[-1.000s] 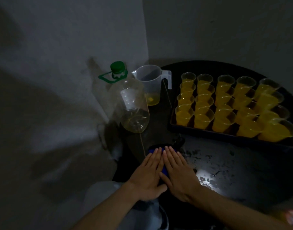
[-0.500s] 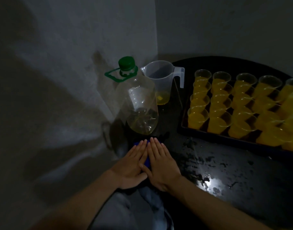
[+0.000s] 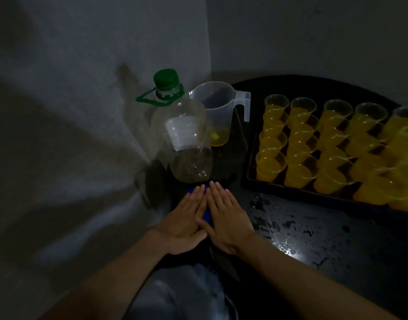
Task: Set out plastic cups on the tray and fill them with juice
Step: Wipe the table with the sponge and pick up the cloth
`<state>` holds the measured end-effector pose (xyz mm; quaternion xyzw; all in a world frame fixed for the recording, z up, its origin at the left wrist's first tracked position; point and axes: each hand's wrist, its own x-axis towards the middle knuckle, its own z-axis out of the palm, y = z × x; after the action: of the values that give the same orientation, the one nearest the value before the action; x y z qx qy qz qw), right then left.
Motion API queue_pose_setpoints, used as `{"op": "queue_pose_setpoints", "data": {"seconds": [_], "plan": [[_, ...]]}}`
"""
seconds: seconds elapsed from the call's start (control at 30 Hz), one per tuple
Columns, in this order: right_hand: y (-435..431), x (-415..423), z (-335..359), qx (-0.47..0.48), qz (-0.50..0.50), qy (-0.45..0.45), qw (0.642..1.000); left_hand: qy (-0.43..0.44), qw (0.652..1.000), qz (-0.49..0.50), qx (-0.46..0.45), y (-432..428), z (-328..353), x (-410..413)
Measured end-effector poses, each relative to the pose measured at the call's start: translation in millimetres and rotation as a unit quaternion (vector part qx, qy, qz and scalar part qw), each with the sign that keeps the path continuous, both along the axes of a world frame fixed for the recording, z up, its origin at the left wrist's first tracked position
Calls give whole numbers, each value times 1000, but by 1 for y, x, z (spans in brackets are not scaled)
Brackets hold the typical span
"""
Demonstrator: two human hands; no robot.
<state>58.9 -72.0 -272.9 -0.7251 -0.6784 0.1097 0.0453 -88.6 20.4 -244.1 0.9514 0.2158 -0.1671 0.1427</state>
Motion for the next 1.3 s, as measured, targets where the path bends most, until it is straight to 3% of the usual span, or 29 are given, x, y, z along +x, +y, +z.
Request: {"op": "queue_pose_setpoints", "data": {"seconds": [0.47, 1.3], "plan": [[-6, 22, 0, 16, -47, 5, 999, -22, 1000, -11, -1, 1, -7, 29], [-106, 89, -3, 25, -65, 12, 998, -7, 998, -18, 63, -103, -17, 103]]}}
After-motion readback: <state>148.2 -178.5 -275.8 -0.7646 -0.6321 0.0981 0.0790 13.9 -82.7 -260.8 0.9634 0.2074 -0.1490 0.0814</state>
